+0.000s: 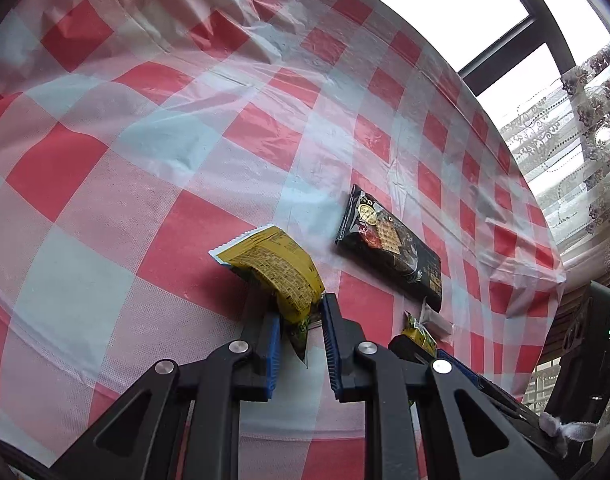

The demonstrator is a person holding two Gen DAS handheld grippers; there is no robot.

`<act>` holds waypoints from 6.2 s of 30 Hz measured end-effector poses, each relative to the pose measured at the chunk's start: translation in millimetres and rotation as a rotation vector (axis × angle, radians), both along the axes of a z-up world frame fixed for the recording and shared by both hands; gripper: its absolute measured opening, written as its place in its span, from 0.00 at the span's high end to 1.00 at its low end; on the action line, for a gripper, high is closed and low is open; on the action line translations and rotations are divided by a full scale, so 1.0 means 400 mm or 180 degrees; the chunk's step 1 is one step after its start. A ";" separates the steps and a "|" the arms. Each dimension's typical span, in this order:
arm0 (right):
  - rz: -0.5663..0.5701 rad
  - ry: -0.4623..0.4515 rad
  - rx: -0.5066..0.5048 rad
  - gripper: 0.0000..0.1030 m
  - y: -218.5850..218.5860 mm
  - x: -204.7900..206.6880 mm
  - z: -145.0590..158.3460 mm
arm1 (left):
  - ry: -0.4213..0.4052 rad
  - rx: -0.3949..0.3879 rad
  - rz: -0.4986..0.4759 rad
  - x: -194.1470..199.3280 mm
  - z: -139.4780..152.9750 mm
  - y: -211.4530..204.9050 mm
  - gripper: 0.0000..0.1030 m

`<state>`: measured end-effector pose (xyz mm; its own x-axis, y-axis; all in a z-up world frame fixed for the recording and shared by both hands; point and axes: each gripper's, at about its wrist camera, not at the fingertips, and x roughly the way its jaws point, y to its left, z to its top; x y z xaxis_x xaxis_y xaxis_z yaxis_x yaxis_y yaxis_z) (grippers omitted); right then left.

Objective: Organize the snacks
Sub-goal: 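Grasp the yellow nut bag with the left gripper while the right gripper grasps the green-yellow nut bag, then carry both nut bags to the white box and open both grippers to drop them, then move both tools back over the black cracker box and clear bar, then grasp the clear wrapped bar with the right gripper while the left gripper grasps the black cracker box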

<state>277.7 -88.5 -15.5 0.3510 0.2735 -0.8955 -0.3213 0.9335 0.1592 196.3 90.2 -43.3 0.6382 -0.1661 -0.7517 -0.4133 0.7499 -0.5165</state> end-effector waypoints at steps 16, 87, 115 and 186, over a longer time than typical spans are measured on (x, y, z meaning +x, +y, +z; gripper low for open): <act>0.0107 -0.0171 -0.0331 0.55 -0.066 -0.021 0.001 | -0.0037 0.0026 0.0040 -0.003 0.002 0.006 0.72; -0.2008 0.0008 0.0150 0.55 -1.160 -0.271 -0.040 | 0.0069 0.0506 -0.3365 -0.030 0.112 -1.054 0.76; -0.1413 -0.0066 0.0142 0.36 -0.948 -0.201 0.020 | -0.0005 0.0411 -0.2655 0.050 0.122 -0.848 0.59; 0.0919 -0.0377 -0.0158 0.83 -0.151 0.078 -0.014 | -0.0033 0.0782 -0.0961 0.206 0.055 -0.103 0.22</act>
<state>308.8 -149.1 -21.0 0.3679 0.3339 -0.8679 -0.5877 0.8068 0.0613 278.7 49.0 -21.4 0.5960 -0.1634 -0.7862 -0.1506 0.9390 -0.3093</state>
